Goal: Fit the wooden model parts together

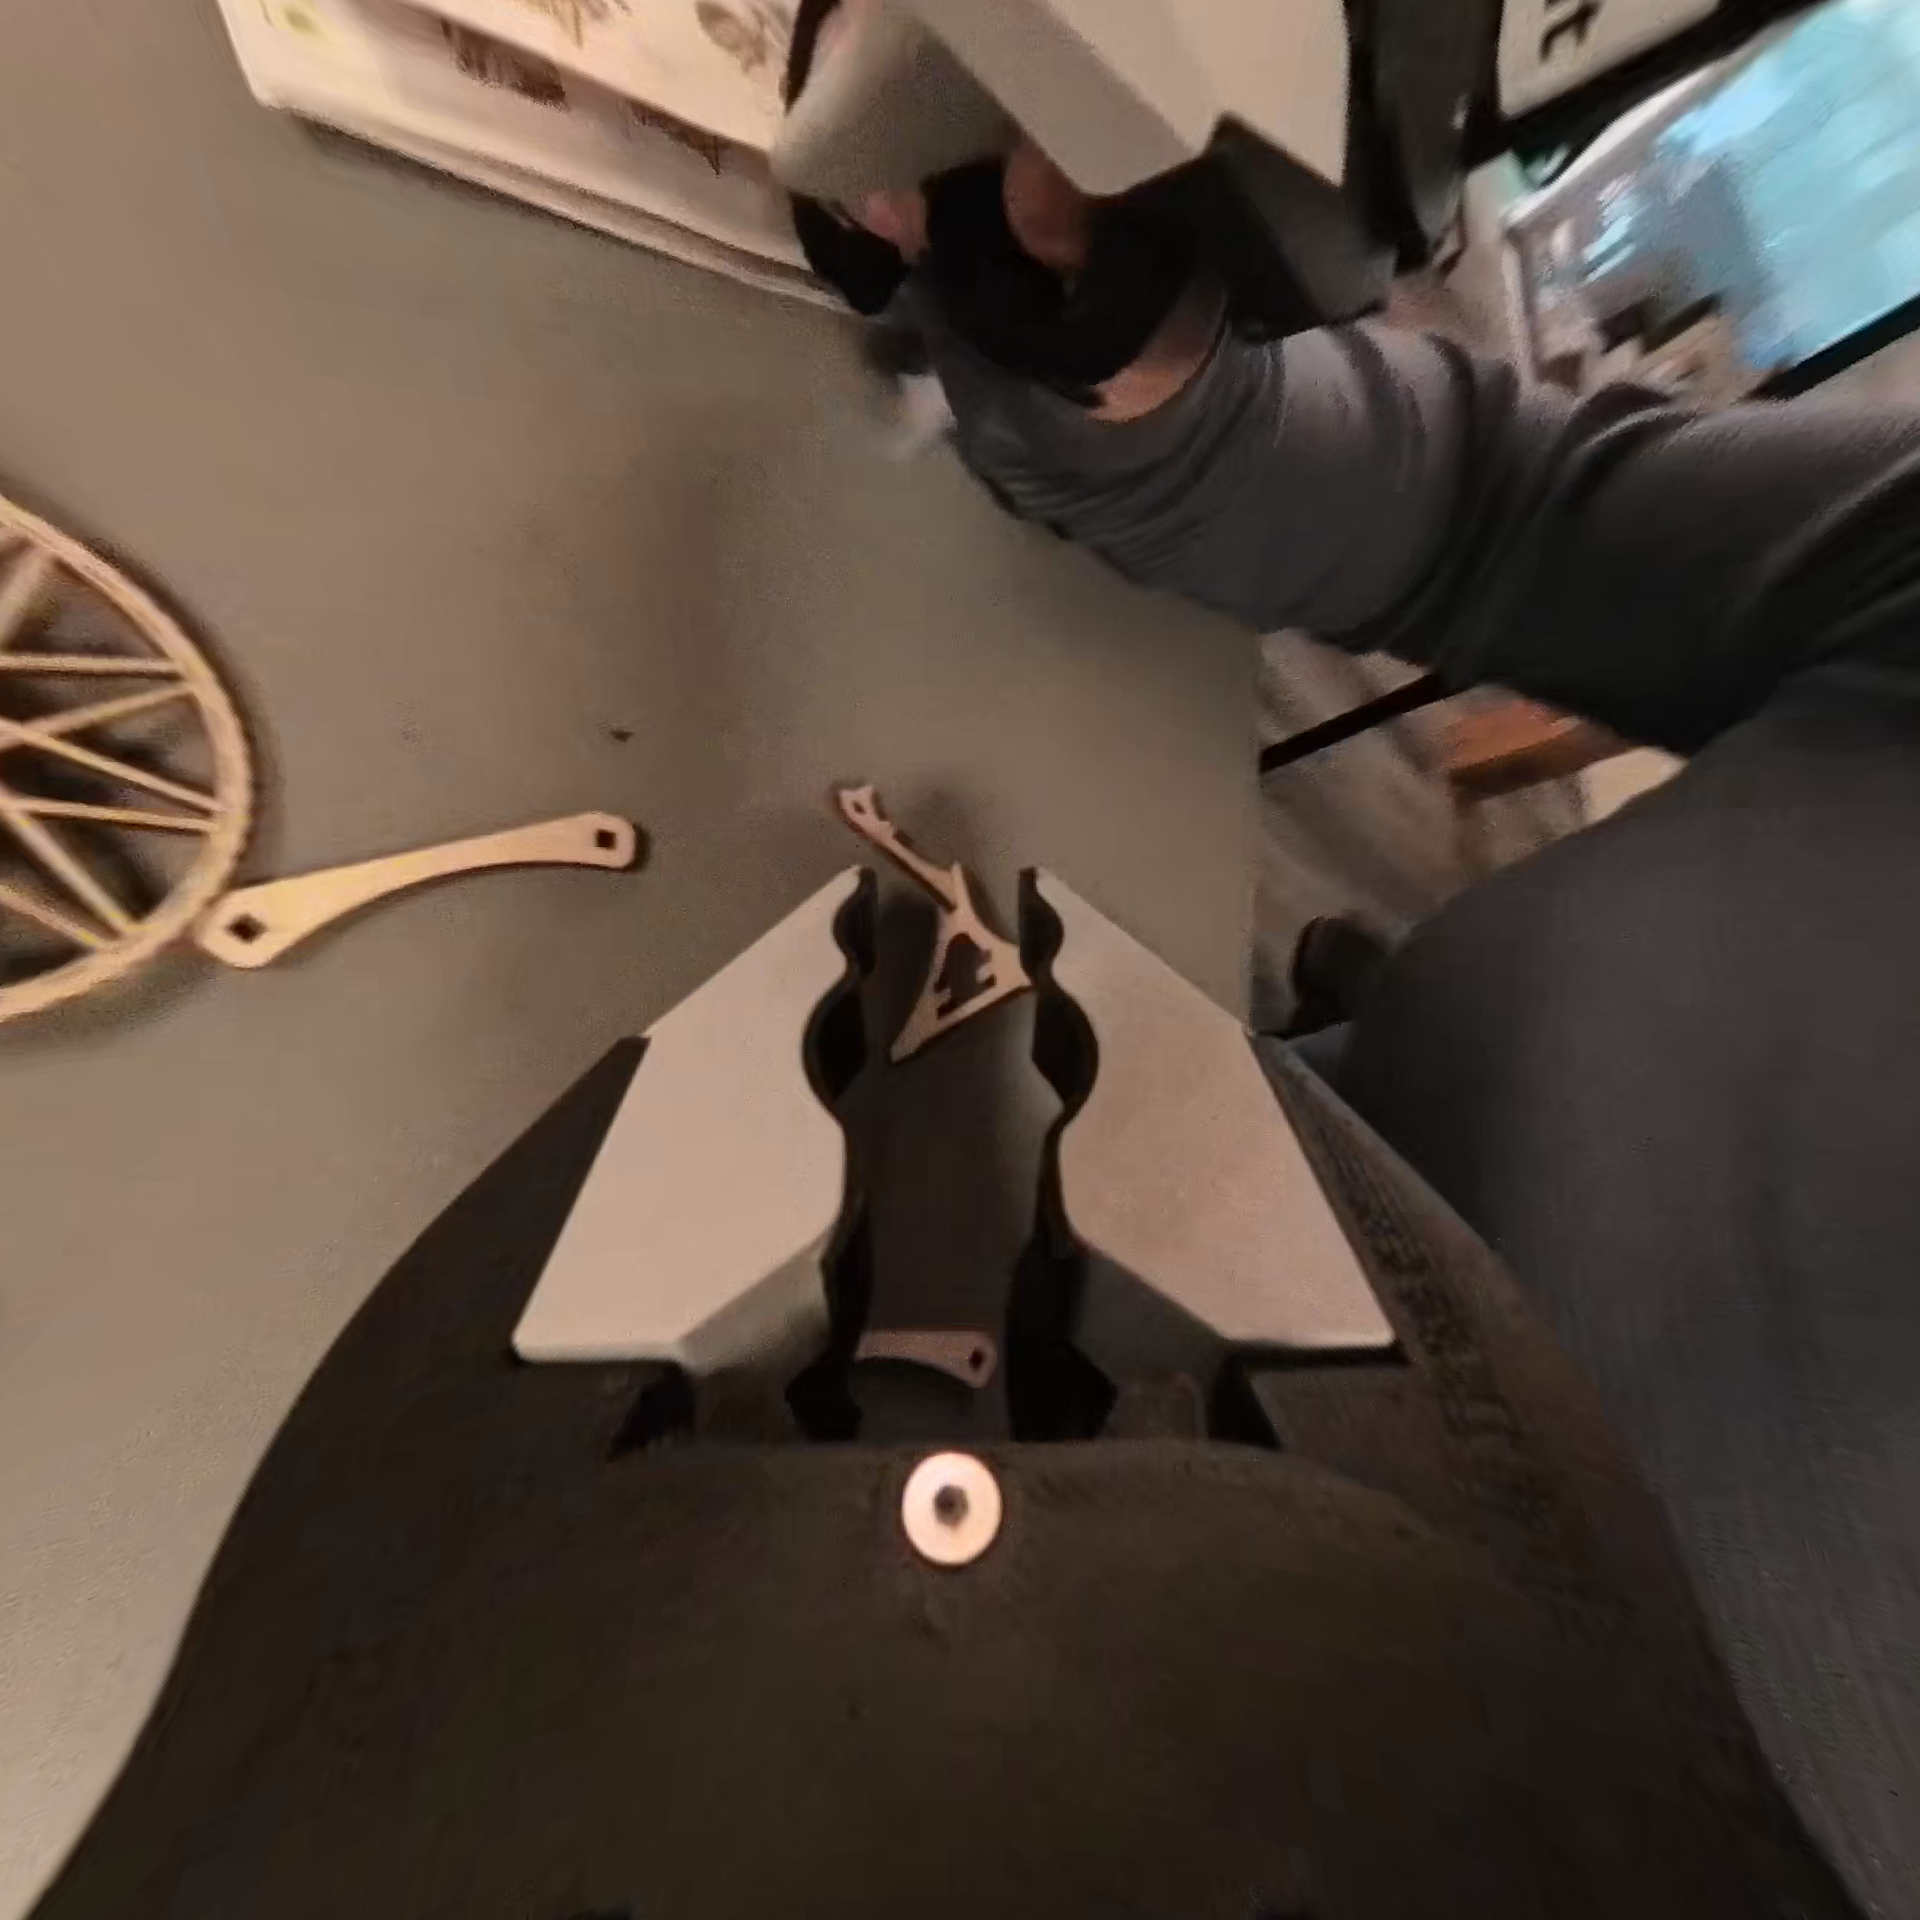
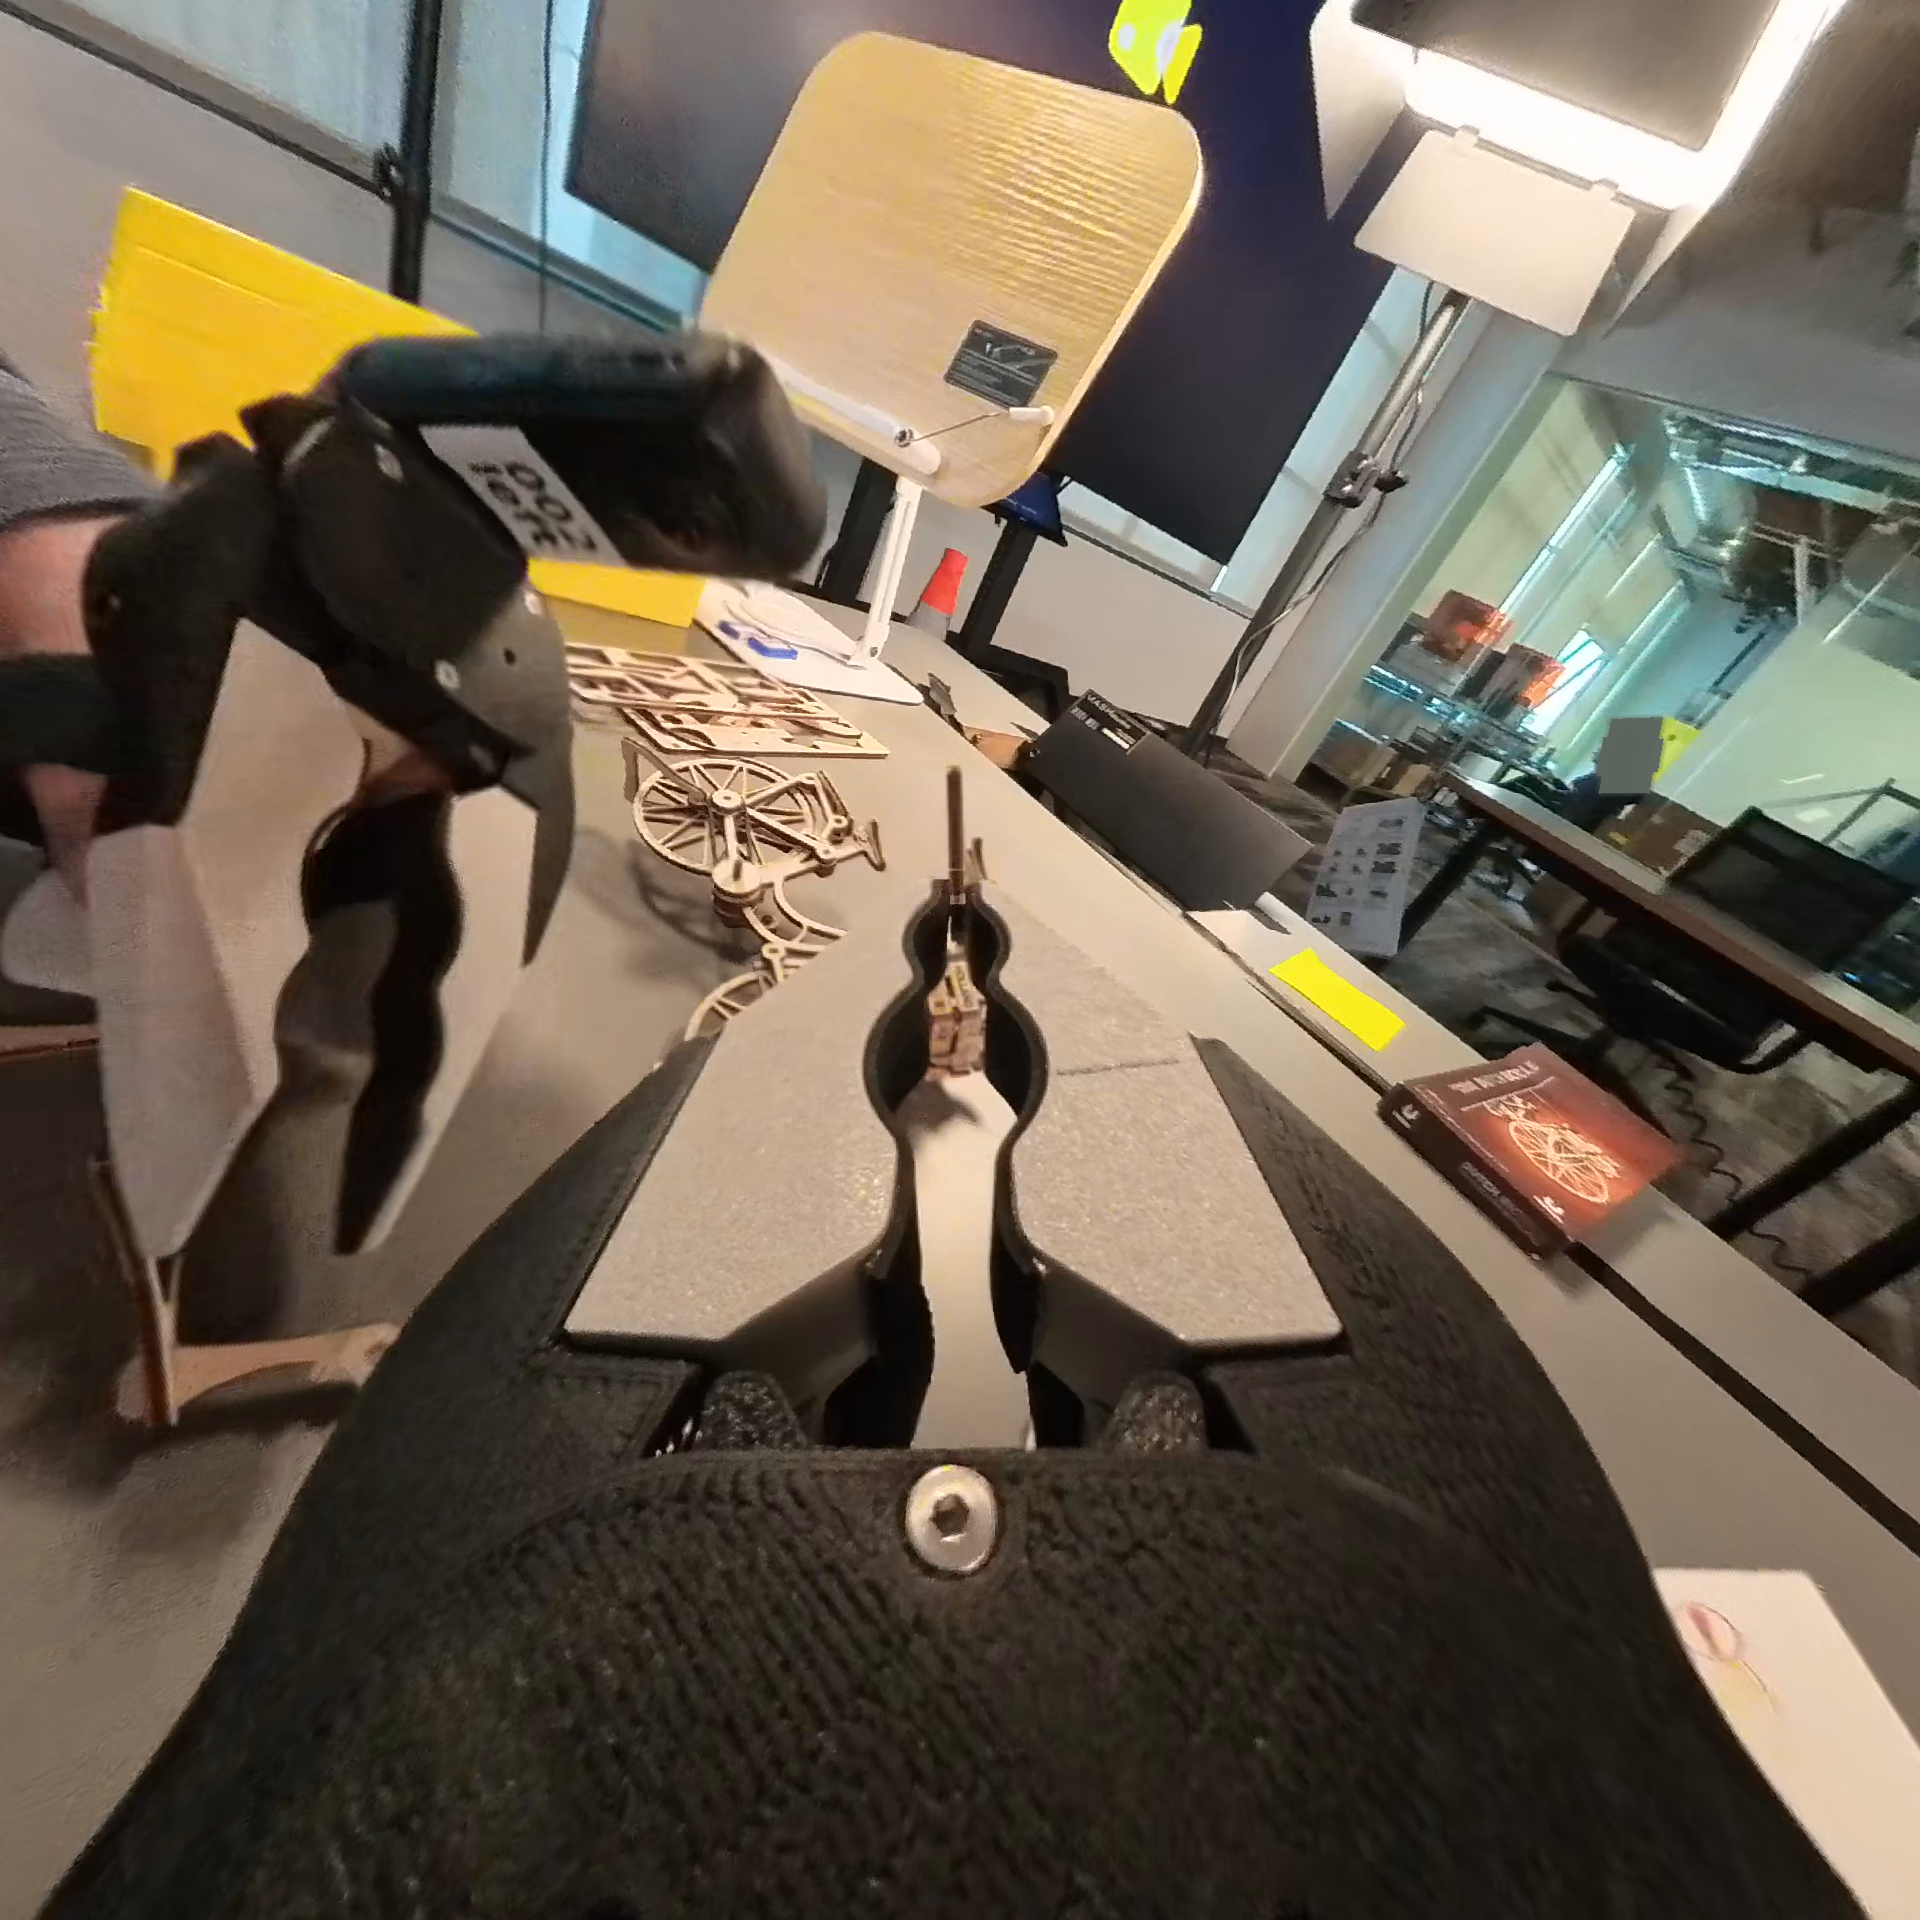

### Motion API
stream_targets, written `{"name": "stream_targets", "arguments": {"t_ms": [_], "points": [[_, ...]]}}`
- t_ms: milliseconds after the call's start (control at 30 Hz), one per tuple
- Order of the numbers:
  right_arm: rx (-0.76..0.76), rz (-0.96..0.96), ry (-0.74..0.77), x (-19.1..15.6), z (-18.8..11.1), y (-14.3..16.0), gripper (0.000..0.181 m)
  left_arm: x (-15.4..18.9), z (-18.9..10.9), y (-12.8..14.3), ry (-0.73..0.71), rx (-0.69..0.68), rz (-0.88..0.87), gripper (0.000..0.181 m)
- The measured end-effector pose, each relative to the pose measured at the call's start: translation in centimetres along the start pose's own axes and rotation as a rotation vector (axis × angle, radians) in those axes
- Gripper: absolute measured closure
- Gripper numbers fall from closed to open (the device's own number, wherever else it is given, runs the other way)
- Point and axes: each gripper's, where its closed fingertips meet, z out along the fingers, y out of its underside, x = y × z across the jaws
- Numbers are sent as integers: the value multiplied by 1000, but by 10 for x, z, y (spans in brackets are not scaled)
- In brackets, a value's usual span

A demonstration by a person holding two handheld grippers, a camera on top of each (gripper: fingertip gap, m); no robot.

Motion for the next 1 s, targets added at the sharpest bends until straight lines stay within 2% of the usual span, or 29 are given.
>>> {"name": "stream_targets", "arguments": {"t_ms": [167,400,467,533,633,733,800,867,1000], "points": [[14,17,12,4,-2,-2,181,-14,5,-8,-57,-4,-30,155],[14,31,23,7,-2,-1,181,-16,17,-5,-205,-156,103,154],[10,36,31,9,-3,-1,181,-13,20,-2,-213,-213,118,159],[-1,31,43,12,-3,0,181,-9,24,4,-206,-269,138,171],[-64,15,16,11,-2,5,181,-5,21,5,-190,-270,161,175],[-197,34,-101,-2,1,17,180,-6,4,-9,-204,-110,159,179],[-267,58,-191,-14,1,23,180,-11,-14,-20,-233,39,142,179],[-271,107,-253,-21,-1,20,181,-14,-37,-33,-246,236,108,179],[-261,394,-448,-41,-5,13,181,-13,-75,-50,-162,588,22,180]]}}
